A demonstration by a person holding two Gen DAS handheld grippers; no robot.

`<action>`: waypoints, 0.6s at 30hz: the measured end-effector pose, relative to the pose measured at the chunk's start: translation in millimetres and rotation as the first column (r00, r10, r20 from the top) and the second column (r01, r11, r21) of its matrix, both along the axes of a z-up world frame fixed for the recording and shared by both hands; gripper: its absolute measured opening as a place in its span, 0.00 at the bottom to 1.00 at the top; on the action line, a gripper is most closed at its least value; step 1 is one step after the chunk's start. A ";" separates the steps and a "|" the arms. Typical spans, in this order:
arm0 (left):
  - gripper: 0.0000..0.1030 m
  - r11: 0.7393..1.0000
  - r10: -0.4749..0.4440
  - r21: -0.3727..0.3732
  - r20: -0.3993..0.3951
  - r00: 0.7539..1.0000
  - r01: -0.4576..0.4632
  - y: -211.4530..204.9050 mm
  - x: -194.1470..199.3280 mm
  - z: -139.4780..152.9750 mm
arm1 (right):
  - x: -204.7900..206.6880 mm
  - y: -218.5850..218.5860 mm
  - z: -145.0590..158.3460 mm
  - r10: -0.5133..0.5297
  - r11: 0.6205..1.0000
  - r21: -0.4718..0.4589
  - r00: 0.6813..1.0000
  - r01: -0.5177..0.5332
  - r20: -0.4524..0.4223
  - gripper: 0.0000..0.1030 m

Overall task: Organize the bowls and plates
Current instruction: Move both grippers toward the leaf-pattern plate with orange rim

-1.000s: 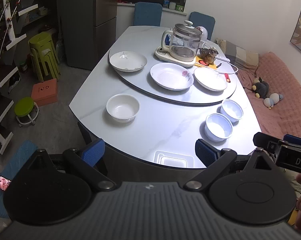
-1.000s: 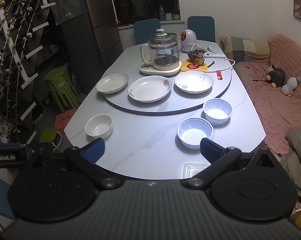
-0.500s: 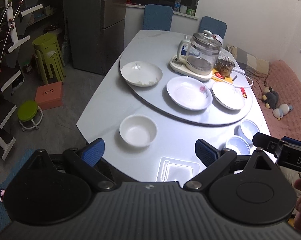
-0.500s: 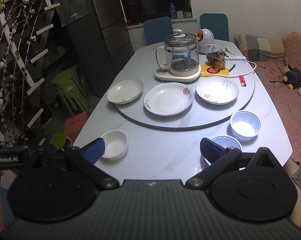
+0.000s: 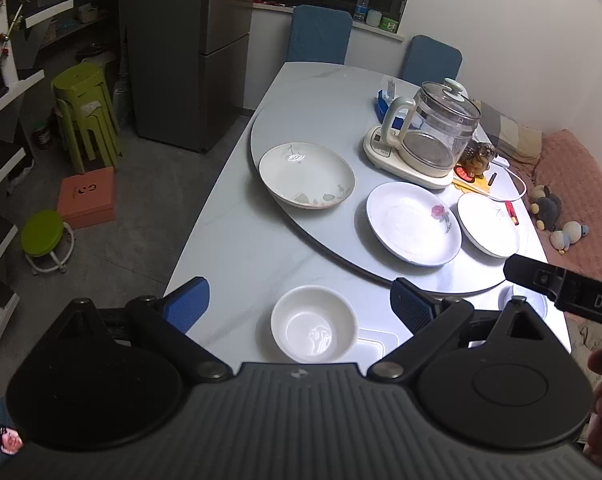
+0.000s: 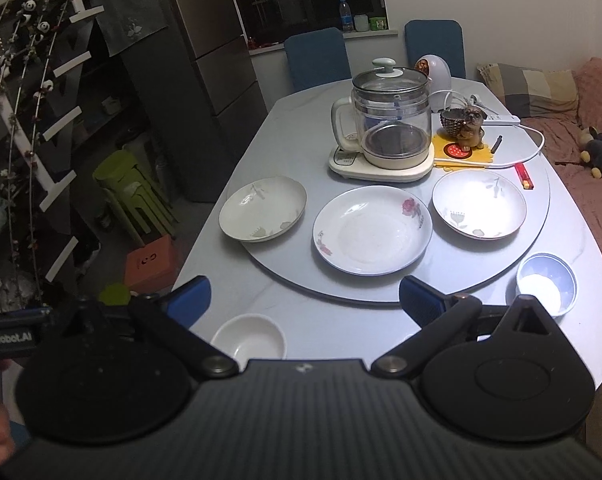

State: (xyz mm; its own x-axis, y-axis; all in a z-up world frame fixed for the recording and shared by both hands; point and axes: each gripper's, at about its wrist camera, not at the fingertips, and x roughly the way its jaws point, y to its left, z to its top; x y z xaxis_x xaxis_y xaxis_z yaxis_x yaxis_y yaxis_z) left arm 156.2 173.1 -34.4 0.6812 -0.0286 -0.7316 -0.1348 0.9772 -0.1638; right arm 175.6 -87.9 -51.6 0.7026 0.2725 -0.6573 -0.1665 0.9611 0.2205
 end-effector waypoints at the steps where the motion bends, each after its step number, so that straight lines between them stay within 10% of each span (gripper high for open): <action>1: 0.96 1.000 -0.006 -0.008 0.002 1.000 0.006 6.2 6.6 -2.5 | 5.7 5.6 -1.0 -0.003 1.000 0.000 1.000 0.003 -0.003 0.98; 18: 0.96 0.996 -0.020 -0.087 -0.063 0.998 0.015 80.4 109.2 -50.8 | 96.7 68.2 -15.5 0.015 1.000 -0.026 0.998 -0.016 -0.067 0.79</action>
